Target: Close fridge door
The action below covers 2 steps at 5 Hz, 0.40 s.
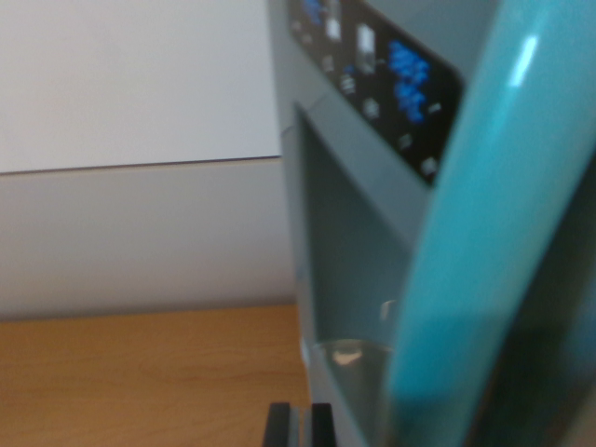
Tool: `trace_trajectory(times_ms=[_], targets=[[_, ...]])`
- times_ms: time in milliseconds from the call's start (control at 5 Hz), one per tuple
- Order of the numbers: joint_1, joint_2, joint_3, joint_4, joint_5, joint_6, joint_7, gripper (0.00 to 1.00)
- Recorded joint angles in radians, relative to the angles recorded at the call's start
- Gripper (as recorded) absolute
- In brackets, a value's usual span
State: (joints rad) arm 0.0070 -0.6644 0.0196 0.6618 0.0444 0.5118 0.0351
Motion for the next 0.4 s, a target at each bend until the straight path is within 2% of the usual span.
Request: trace_trajectory(times_ms=[200, 400], targets=[[0.0, 0.0, 0.0, 0.0, 0.0, 0.0, 0.0, 1.0], [-0.0004, 0.017, -0.031, 0.026, 0.0, -0.001, 0.0, 1.0]])
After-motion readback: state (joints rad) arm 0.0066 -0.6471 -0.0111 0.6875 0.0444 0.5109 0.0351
